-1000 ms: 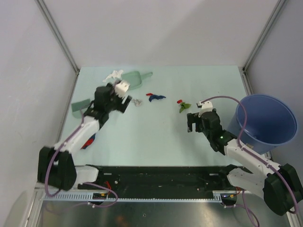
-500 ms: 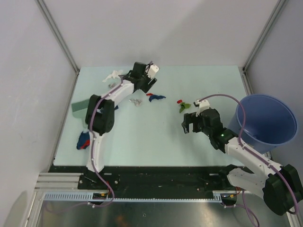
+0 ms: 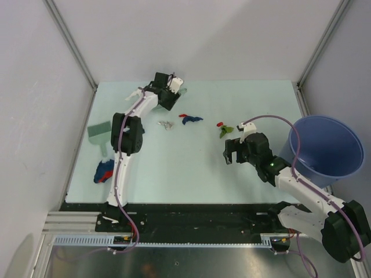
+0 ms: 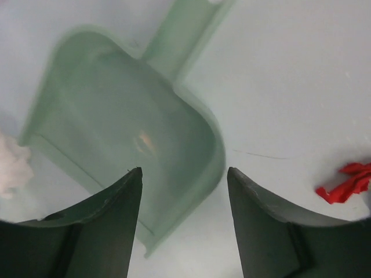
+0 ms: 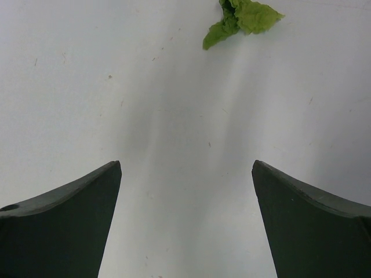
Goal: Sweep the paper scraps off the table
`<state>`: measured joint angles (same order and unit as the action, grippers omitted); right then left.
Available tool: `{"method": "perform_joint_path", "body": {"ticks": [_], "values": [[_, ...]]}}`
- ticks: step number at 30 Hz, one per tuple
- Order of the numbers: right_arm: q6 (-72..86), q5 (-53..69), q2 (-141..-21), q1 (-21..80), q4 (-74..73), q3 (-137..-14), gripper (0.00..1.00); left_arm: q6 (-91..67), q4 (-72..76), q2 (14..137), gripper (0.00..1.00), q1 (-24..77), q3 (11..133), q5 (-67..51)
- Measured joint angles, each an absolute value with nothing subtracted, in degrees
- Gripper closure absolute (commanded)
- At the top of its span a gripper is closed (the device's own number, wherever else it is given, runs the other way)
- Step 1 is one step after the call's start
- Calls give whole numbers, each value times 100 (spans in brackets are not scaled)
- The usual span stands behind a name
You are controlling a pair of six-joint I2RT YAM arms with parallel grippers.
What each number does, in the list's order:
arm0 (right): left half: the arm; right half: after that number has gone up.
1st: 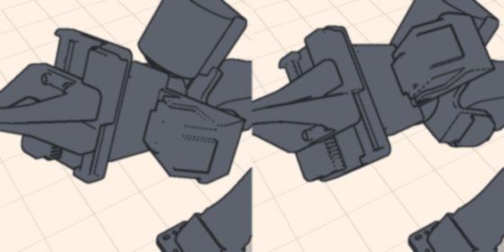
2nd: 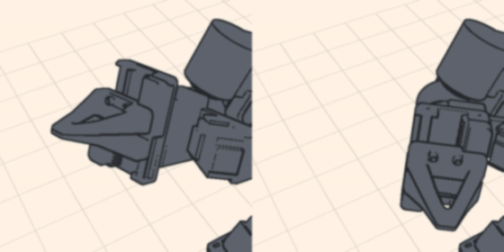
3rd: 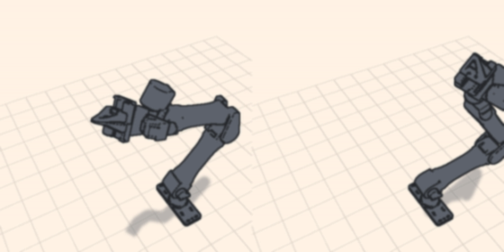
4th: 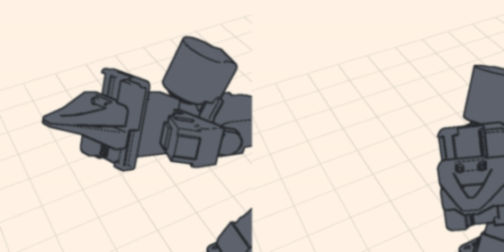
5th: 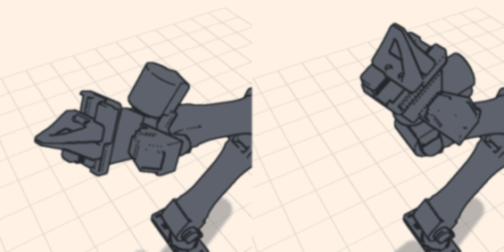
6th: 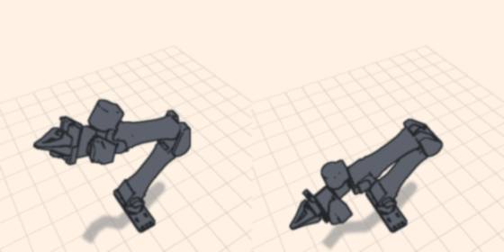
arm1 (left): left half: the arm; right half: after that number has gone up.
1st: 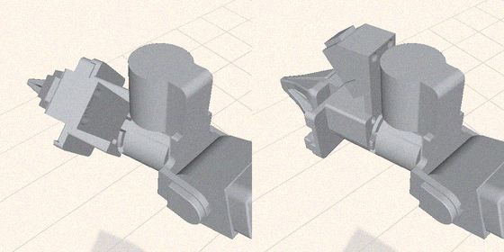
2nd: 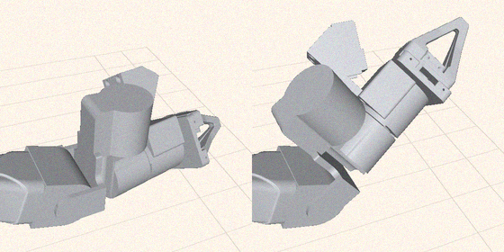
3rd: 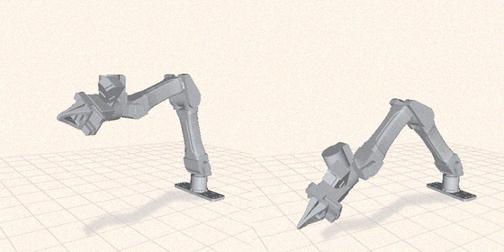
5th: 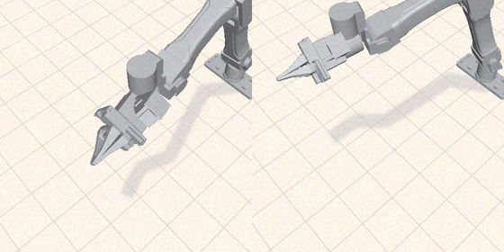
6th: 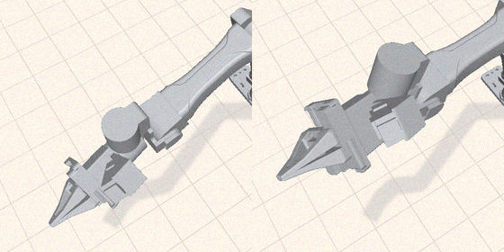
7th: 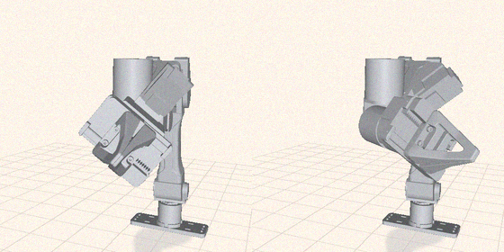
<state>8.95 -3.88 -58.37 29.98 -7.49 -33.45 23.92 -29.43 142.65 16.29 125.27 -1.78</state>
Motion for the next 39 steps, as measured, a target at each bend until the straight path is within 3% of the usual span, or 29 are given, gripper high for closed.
{"method": "perform_joint_path", "body": {"ticks": [4,7,10,14,23,28,33,39], "values": [[895,-425,-5872,2998,-794,-3345,0,2388,-3256,14442,50,1605,12626,-521],[895,-427,-5874,2998,-825,-3345,0,2392,-3356,14525,64,1621,12783,-738],[895,-429,-5874,2998,-845,-3345,0,2432,-3461,14591,91,1623,12877,-952],[899,-429,-5870,2998,-875,-3347,0,2567,-3588,14610,100,1623,12910,-1175],[1166,-405,-5837,2998,-1142,-3736,0,2440,-3977,13941,100,1682,12728,-1509],[1691,196,-5789,2818,-1317,-4578,0,2451,-3927,11878,100,1846,11555,-2163],[2954,1509,-5677,1883,-674,-5179,2,2617,-3717,9400,100,2344,9810,-2711],[4165,2220,-5994,1734,279,-5551,7,2834,-3830,7920,100,3347,8311,-2709]]}}
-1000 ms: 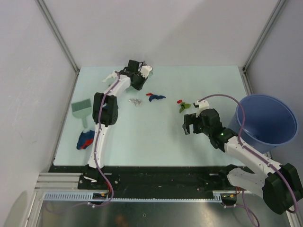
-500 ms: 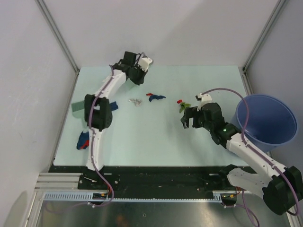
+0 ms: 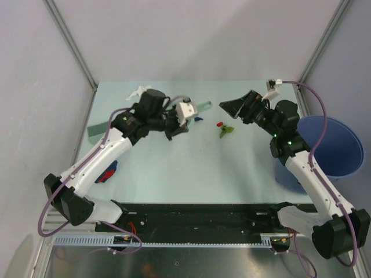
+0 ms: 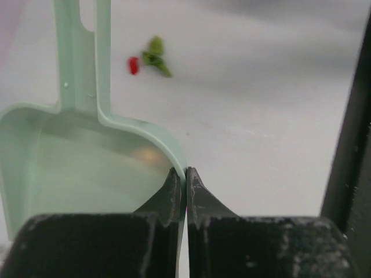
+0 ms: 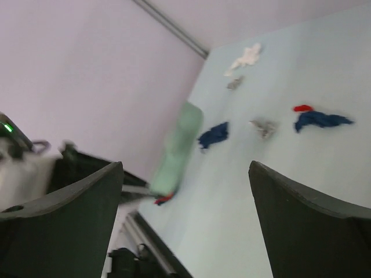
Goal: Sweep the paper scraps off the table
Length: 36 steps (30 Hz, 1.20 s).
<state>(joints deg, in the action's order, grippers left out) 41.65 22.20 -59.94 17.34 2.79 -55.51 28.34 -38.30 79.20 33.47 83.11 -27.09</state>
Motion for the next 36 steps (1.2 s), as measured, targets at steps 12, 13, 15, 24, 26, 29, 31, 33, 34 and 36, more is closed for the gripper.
{"method": "perform_joint_path", "body": {"ticks": [12,13,15,24,26,29,31,33,34,36], "values": [[4355,2425,-6635,2379,480,-5599,1,3094,-4053,7686,100,4152,7658,-1944],[3990,2414,-6554,2320,224,-5601,0,3234,-4060,7629,100,4198,7524,-1970],[3583,2432,-6438,2156,-64,-5601,0,3588,-4163,7507,100,4254,7181,-2029],[1852,2606,-5911,1785,-1916,-5614,0,4766,-4523,7985,100,4672,6165,-1776],[1667,2596,-5940,1789,-2237,-5614,0,4866,-4482,8200,100,4692,6132,-1837],[1481,2574,-5957,1789,-2545,-5614,0,4967,-4198,8399,100,4692,5996,-1931],[1380,2534,-5968,1789,-2687,-5614,0,5009,-3994,8556,100,4692,5892,-2023],[1308,2486,-5988,1789,-2779,-5614,0,5013,-3833,8726,98,4692,5815,-2134],[1278,2462,-6003,1789,-2836,-5614,0,5015,-3734,8823,83,4692,5769,-2187],[1208,2410,-6036,1789,-2928,-5612,0,5046,-3607,8932,46,4692,5686,-2279]]}}
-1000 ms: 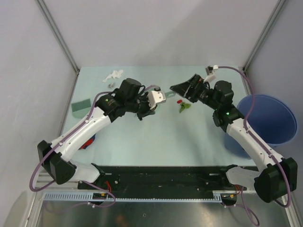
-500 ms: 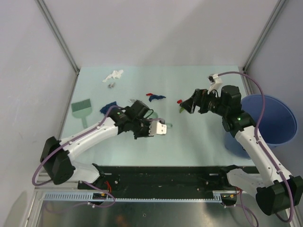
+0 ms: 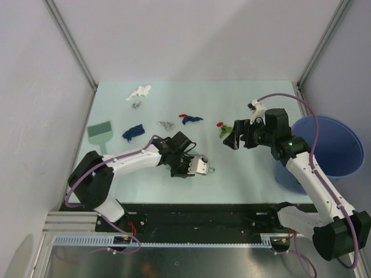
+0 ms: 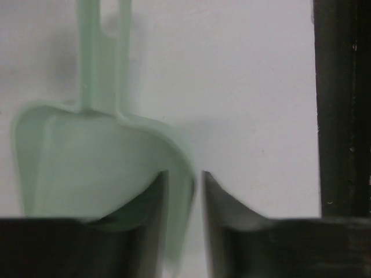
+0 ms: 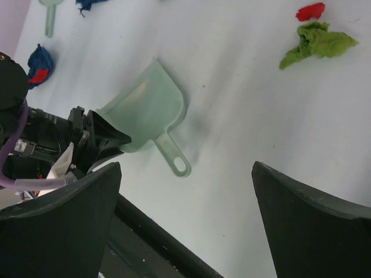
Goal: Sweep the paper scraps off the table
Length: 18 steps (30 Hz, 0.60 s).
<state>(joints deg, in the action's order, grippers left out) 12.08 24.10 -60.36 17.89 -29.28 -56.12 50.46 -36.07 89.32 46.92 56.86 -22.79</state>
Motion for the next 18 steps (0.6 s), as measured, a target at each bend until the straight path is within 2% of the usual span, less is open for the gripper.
{"method": "perform_joint_path", "body": {"ticks": [1,2,8,13,15,18], "values": [[1188,2377,-6051,1787,-2963,-5612,0,5083,-3542,8958,14,4692,5640,-2309],[1173,2349,-6069,1789,-2989,-5610,0,5105,-3489,8960,3,4692,5601,-2331],[1151,2268,-6163,1789,-3044,-5524,0,4777,-3356,8753,0,4692,5647,-2261],[1194,2150,-6208,1865,-3059,-5465,0,3682,-3286,8346,0,4563,6206,-1223],[1199,2064,-6211,1973,-3057,-5433,0,3105,-3166,8093,0,4195,6390,-777],[1201,1920,-6254,2185,-3055,-5411,0,2353,-3009,7675,2,3083,6418,-137]]}}
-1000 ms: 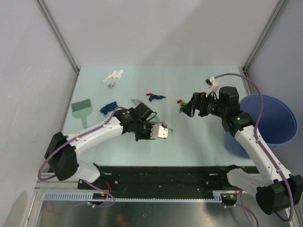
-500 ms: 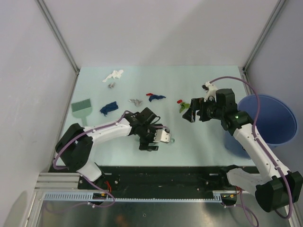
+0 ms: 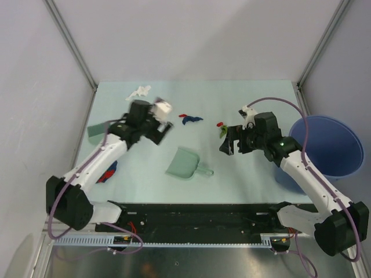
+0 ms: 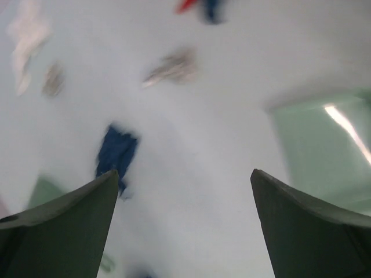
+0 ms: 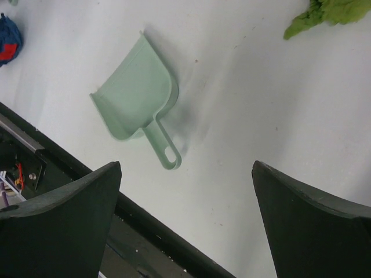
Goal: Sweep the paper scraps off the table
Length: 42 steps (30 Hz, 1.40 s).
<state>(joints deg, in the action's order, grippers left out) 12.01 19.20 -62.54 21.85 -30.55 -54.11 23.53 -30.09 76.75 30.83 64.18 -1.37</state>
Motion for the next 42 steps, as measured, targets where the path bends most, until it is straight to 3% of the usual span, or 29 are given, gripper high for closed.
{"method": "perform_joint_path", "body": {"ticks": [6,15,17,24,29,32,35,37,39,42], "values": [[1238,1765,-6471,2475,-3000,-5363,0,1431,-2792,7430,1,674,5793,574],[1334,1682,-6794,2692,-2895,-5325,0,875,-2672,8322,2,-1291,5325,532],[1337,1678,-6799,2707,-2884,-5325,0,683,-2637,8453,2,-1562,5323,513],[1347,1575,-6799,2716,-2886,-5323,0,191,-2346,9019,16,-1809,5433,432],[1345,1522,-6799,2716,-2891,-5229,0,-58,-2292,9721,16,-2093,5675,301],[1345,1481,-6799,2716,-2895,-5190,0,-95,-2255,9933,26,-2115,5867,224],[1345,1431,-6799,2716,-2891,-5175,0,-126,-2200,10108,50,-2112,6031,104],[1345,1396,-6799,2716,-2891,-5175,0,-106,-2128,10184,60,-2112,6108,82],[1345,1382,-6796,2716,-2891,-5172,0,-89,-2078,10200,80,-2112,6114,78],[1345,1345,-6783,2714,-2891,-5168,0,-3,-2062,10202,91,-2112,6117,58]]}}
